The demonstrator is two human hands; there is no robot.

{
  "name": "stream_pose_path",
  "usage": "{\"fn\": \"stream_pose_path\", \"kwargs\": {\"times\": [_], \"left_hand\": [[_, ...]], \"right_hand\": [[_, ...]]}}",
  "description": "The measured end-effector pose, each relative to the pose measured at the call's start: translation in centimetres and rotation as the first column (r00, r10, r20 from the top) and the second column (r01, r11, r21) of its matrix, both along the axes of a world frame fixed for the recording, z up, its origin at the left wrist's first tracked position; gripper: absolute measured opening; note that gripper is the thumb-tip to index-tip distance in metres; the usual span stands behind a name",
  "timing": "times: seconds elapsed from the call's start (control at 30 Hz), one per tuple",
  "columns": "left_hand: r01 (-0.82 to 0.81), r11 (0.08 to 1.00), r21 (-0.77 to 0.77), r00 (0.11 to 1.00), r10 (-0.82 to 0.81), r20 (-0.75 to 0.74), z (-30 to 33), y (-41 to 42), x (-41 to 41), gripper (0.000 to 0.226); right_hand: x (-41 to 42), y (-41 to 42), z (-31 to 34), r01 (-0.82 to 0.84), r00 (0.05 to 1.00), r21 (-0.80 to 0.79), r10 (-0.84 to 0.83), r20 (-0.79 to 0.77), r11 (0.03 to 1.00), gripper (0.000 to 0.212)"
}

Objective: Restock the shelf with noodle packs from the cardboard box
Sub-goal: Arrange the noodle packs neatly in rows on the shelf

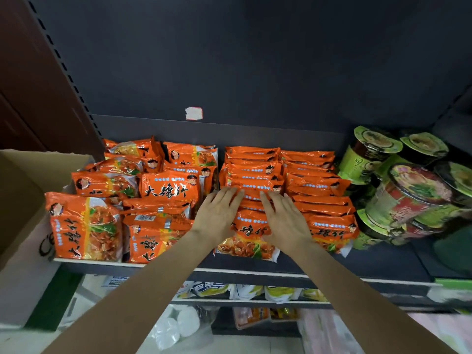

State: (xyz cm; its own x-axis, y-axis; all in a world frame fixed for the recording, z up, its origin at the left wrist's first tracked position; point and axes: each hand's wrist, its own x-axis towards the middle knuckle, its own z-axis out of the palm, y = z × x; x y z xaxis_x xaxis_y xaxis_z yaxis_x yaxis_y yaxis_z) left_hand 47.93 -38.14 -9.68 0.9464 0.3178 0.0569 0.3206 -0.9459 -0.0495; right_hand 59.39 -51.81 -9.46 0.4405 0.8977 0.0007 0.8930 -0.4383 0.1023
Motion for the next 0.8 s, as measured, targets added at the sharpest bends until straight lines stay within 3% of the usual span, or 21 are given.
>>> {"fn": "stream_pose_path", "kwargs": {"times": [0.17, 0.3, 0.53, 0.8], "left_hand": [[0.016, 0.998, -0.057, 0.989, -0.007, 0.150, 1.7, -0.7, -2.0, 0.073], [-0.108, 0.980, -0.168, 0.939, 0.156, 0.306, 4.1, -0.3, -4.8, 0.042], [-0.305, 0.909, -0.285, 0.877, 0.385, 0.287, 6.5, 5.5, -8.0, 0.036], [-0.273, 0.839, -0.470, 0.892, 0.404, 0.203, 6.1, 15.6, -7.2, 0.031]], "right_hand": [[-0.9, -0.2, 1.6, 0.008, 0.978, 0.127, 0.018, -0.209, 0.992, 0.095], [-2.4, 1.0, 3.4, 0.006, 0.937, 0.282, 0.093, -0.337, 0.959, 0.072], [-4.3, 6.8, 5.1, -0.002, 0.903, 0.319, 0.139, -0.406, 0.948, 0.056], [-3.6, 15.8, 4.6, 0.099, 0.883, 0.252, 0.032, -0.468, 0.963, 0.043]]}}
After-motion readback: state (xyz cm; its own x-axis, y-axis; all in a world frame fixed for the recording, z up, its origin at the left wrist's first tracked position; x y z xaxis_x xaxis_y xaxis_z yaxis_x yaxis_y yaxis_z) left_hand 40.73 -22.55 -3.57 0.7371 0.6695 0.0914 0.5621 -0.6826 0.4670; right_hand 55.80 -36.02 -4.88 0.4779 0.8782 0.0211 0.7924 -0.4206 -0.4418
